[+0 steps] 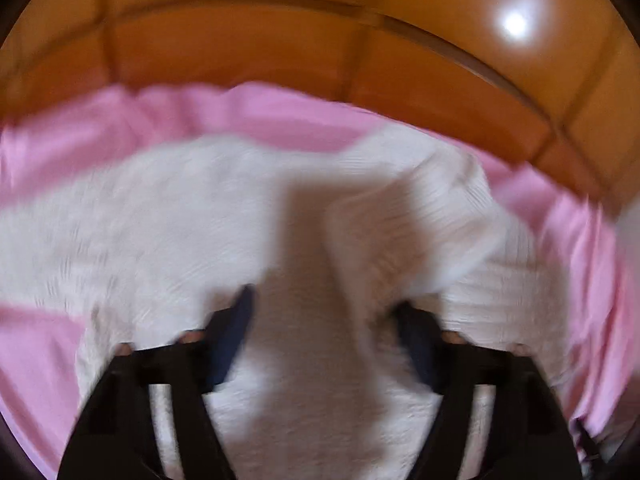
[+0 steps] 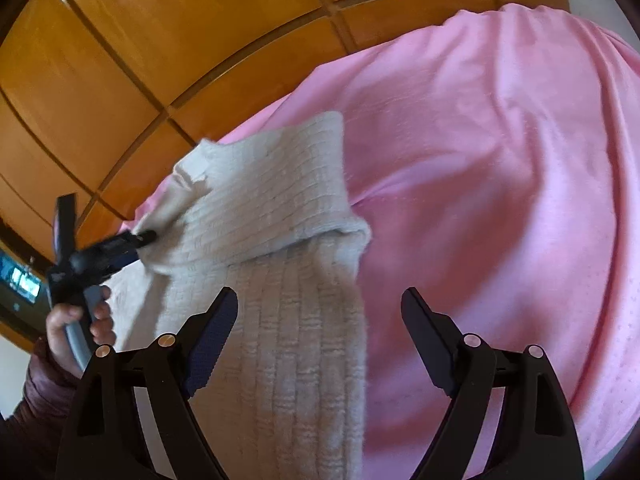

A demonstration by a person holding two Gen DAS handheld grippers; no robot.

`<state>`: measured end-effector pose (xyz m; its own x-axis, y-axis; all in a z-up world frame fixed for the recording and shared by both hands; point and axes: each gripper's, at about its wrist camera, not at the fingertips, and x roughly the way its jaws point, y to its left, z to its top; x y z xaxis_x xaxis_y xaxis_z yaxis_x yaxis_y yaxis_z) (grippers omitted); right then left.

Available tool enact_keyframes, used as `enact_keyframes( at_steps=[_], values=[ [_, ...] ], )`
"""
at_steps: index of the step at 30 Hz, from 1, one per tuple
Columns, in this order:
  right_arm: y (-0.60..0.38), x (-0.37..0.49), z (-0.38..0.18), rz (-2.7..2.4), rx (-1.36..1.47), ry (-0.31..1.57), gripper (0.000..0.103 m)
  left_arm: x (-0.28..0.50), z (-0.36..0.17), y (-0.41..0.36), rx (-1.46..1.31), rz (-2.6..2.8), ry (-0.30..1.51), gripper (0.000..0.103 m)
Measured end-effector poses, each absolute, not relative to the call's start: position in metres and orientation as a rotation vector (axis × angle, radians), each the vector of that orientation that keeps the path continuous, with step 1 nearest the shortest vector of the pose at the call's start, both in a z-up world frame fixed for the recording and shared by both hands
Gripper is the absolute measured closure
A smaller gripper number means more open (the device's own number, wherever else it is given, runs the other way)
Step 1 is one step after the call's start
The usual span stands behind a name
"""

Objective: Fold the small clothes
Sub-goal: 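Grasp the other sleeve with the right gripper and fold it across the body, then grasp the sleeve cuff with the left gripper and fold it across the sweater body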

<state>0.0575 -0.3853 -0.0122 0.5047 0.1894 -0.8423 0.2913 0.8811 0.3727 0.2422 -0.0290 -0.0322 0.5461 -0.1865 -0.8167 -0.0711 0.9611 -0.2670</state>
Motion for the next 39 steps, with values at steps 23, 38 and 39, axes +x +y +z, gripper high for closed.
enact_keyframes(
  at_steps=[23, 38, 39],
  values=[
    [-0.315, 0.164, -0.020, 0.024, 0.273, 1.040, 0.020, 0.234, -0.033, 0.040, -0.457, -0.176, 0.879, 0.097],
    [-0.298, 0.179, -0.082, -0.163, 0.085, 1.075, 0.008, 0.196, -0.061, 0.084, -0.507, -0.045, 0.874, 0.047],
    [-0.298, 0.179, -0.082, -0.164, 0.082, 1.075, 0.008, 0.186, -0.060, 0.091, -0.533, -0.033, 0.863, 0.047]
  ],
)
